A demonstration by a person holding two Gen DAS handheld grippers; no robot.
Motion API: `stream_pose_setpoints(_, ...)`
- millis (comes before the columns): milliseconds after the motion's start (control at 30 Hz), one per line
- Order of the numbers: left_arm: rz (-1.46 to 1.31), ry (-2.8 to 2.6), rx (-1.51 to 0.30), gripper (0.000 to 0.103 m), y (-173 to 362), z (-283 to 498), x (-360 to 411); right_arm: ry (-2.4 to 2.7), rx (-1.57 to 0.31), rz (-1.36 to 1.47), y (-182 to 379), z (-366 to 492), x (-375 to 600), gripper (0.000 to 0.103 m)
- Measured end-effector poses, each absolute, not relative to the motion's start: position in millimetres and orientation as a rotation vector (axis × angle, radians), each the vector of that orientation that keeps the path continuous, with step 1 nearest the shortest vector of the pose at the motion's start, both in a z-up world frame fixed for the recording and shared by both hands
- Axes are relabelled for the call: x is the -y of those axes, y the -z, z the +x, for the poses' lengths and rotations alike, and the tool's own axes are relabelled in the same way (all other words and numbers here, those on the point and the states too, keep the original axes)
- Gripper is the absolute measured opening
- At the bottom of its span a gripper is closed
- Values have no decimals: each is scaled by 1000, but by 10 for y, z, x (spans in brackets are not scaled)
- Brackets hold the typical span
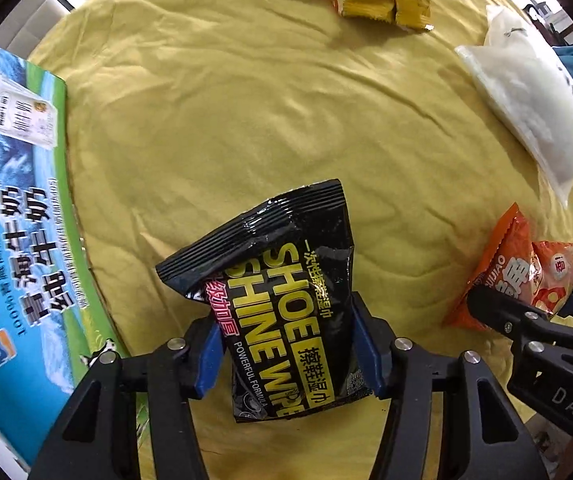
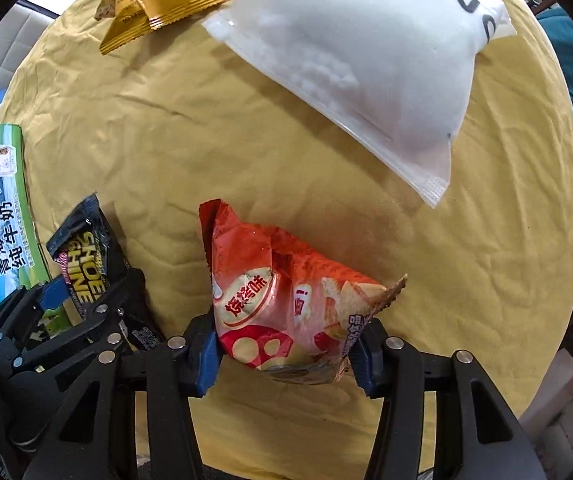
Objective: Organize soft objects
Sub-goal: 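Carry both packs into the box and open both tools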
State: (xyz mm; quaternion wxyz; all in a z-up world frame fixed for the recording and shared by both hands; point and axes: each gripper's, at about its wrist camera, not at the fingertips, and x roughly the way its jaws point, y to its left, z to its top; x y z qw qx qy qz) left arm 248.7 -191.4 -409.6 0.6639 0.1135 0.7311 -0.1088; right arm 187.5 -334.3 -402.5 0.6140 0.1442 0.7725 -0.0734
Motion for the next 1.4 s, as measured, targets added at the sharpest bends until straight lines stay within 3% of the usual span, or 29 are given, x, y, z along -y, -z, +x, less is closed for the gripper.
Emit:
stream_pose_setpoints(267, 249, 262, -1526, 52, 3601, 2326, 1921, 126, -1719, 312, 3596, 1946, 3234, 54)
stream_pose_setpoints(600, 168, 299, -1378, 52, 2479, 2173, 1512, 29, -1598, 292, 2693, 2003, 2950, 54)
stream_pose_setpoints(900, 103, 291, -1315, 52, 1829, 2297, 570, -97, -1501, 268, 1960, 2113, 2062, 54)
stream_pose_setpoints(1133, 128, 169, -1310, 52, 1805, 2431, -507, -213, -1512, 214, 2035, 2327, 977, 54)
stream_pose_setpoints(1400, 135, 74, -1413, 52, 2275, 2708, -1351, -303, -1646, 115, 2715, 2506, 11, 54)
